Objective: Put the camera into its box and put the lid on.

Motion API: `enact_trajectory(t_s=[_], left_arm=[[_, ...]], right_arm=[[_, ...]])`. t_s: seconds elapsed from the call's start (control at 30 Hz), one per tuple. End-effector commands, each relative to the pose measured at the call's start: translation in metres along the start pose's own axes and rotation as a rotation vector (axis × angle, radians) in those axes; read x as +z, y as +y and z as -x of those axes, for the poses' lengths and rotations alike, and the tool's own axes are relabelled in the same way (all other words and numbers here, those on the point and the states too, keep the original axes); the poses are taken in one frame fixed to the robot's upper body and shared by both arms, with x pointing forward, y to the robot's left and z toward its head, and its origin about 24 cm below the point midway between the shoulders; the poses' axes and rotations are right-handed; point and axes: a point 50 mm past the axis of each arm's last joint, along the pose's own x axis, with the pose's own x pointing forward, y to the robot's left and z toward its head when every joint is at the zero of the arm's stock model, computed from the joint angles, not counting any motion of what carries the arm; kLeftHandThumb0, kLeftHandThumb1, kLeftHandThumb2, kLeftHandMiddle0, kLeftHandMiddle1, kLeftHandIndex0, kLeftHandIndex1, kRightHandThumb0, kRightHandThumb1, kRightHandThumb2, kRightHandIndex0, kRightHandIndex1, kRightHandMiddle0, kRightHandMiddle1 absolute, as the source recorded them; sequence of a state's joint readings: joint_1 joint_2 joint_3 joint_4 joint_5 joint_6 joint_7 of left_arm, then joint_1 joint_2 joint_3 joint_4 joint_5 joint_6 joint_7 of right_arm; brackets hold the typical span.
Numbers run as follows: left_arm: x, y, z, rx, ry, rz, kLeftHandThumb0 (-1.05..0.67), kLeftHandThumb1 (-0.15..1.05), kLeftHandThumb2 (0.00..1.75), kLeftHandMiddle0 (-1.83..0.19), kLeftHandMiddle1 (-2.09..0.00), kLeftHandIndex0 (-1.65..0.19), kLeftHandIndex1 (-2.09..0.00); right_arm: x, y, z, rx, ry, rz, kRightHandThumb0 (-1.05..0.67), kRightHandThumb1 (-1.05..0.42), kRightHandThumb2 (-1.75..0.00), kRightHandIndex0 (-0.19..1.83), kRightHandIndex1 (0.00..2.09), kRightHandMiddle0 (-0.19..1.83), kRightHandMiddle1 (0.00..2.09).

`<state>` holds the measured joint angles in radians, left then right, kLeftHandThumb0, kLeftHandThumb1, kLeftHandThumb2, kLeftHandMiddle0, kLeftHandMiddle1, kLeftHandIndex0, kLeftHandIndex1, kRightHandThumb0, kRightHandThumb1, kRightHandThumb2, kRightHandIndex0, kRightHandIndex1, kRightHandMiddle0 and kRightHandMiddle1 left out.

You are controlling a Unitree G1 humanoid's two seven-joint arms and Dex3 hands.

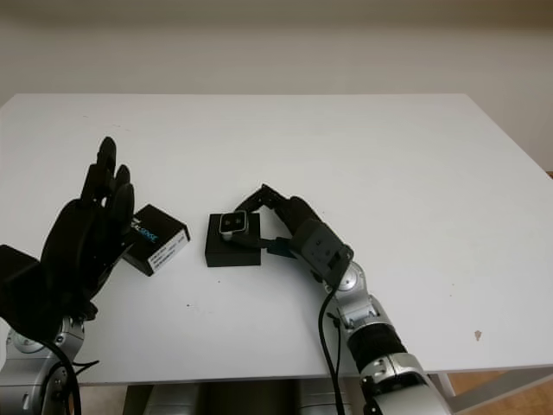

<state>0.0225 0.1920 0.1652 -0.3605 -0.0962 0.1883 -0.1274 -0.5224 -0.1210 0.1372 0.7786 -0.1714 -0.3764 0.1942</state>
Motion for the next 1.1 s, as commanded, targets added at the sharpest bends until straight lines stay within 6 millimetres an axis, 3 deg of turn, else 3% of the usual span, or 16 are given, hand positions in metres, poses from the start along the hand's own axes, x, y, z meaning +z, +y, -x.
enact_trajectory(t_s=[0.0, 1.07], left_arm=[[0.0029, 0.0006, 0.0005, -0.001, -0.018, -0.005, -0.84, 1.05, 0.53, 0.19, 0.0, 0.19, 0.0], [0.0015, 0.002, 0.0038, -0.015, -0.011, -0.005, -0.83, 1.05, 0.55, 0.19, 0.0, 0.19, 0.0]], right_arm=[[0.0035, -0.0001, -0.0028, -0.008, -0.012, -0.005, -0.53, -1.05, -0.14, 0.03, 0.05, 0.34, 1.55], [0.001, 0.0087, -0.0034, -0.003, -0.009, 0.023, -0.52, -1.05, -0.14, 0.03, 0.05, 0.33, 1.58]])
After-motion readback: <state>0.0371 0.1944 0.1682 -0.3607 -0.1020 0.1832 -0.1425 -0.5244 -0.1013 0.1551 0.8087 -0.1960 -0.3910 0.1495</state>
